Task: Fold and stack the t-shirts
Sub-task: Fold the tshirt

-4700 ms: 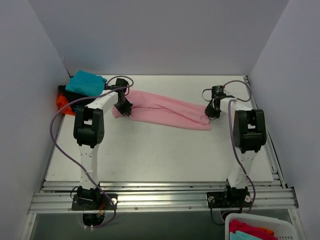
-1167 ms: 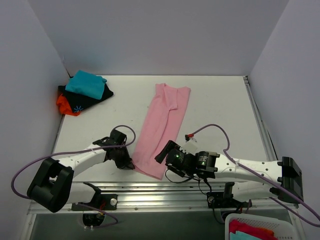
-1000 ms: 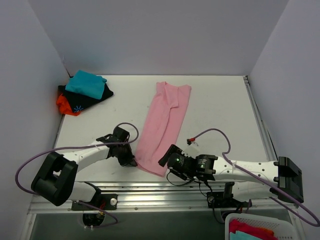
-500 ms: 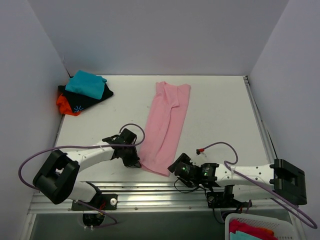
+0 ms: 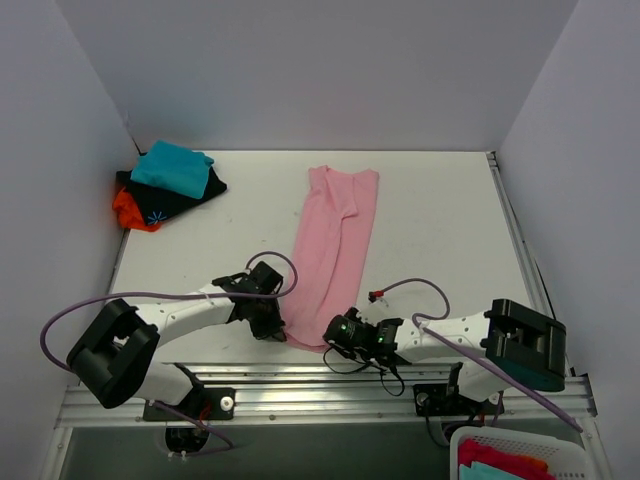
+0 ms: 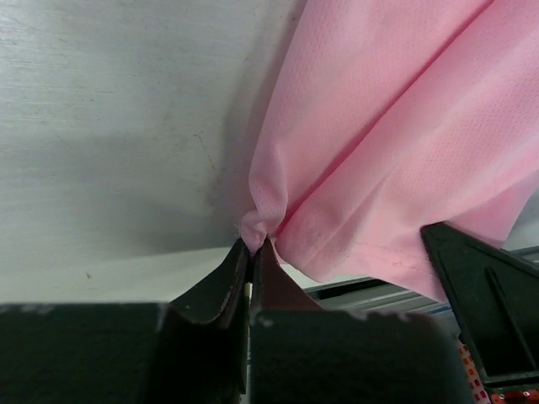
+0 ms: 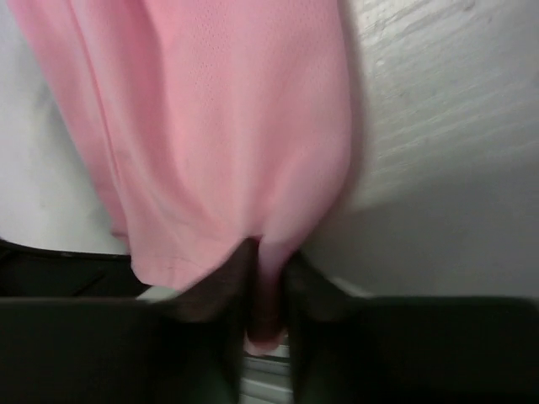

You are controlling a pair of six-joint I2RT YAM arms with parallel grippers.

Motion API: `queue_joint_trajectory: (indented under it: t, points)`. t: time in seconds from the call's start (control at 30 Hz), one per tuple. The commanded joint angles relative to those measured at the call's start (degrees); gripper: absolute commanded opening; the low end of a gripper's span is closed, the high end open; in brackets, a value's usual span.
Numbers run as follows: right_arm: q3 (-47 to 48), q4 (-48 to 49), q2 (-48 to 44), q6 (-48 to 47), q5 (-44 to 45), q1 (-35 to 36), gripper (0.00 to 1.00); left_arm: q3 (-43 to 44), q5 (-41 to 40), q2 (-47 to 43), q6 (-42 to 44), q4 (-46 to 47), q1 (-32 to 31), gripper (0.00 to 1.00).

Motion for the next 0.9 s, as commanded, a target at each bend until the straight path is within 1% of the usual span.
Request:
queue_joint_trajectory:
  t: [0.0,0.03,0.13,0.2,0.33,0.43,0.57,0.63,0.67,0.7,0.77,0.87]
  points:
    - [0.96,-7.01,0.05,-1.92,0.95,-0.67,0.02,2.04,-1.42,-0.97,-0.75,-2.47,-0.41,0.02]
    - [1.4,-8.77,-0.56,-1.92,1.04,-0.67,0.0,1.95,-1.6,-1.41,-0.67,-2.65,-0.41,0.02]
    - [1.66,-13.61,-3.99,-1.83,1.65,-0.67,0.0,2.13,-2.04,-2.81,-0.67,-3.7,-0.41,0.02]
    - [1.84,-18.34,-7.33,-0.96,2.35,-0.59,0.0,2.13,-2.21,-3.61,-0.75,-4.14,-0.41,0.02]
    - [3.24,-24.77,-13.65,-0.95,2.8,-0.32,0.0,2.39,-1.77,-4.31,-0.58,-4.84,-0.41,0.02]
    - [4.82,-29.08,-15.16,-1.74,2.27,0.03,0.0,2.48,-1.69,-5.62,-0.4,-6.33,-0.5,0.02]
    - [7.81,-33.04,-14.55,-2.89,1.22,0.56,0.04,3.44,-1.25,-9.84,-0.49,-9.32,-0.5,0.02]
    - [10.09,-34.71,-13.24,-3.76,0.78,0.73,0.03,5.63,-0.63,-11.94,-0.4,-12.39,-0.41,0.02]
    - [10.97,-36.02,-12.79,-4.46,0.43,0.99,0.0,6.69,-0.37,-12.65,-0.49,-14.75,-0.41,0.02]
    - [13.16,-36.91,-12.27,-4.82,0.34,1.08,0.0,7.91,-0.02,-13.18,-0.4,-16.17,-0.41,0.02]
    - [15.89,-39.19,-10.86,-5.35,0.51,1.08,0.0,12.74,-0.28,-14.33,-0.23,-18.54,-0.15,0.02]
    - [22.04,-45.94,-9.89,-5.7,2.96,0.74,0.0,19.69,-0.02,-13.02,0.82,-21.63,0.9,0.02]
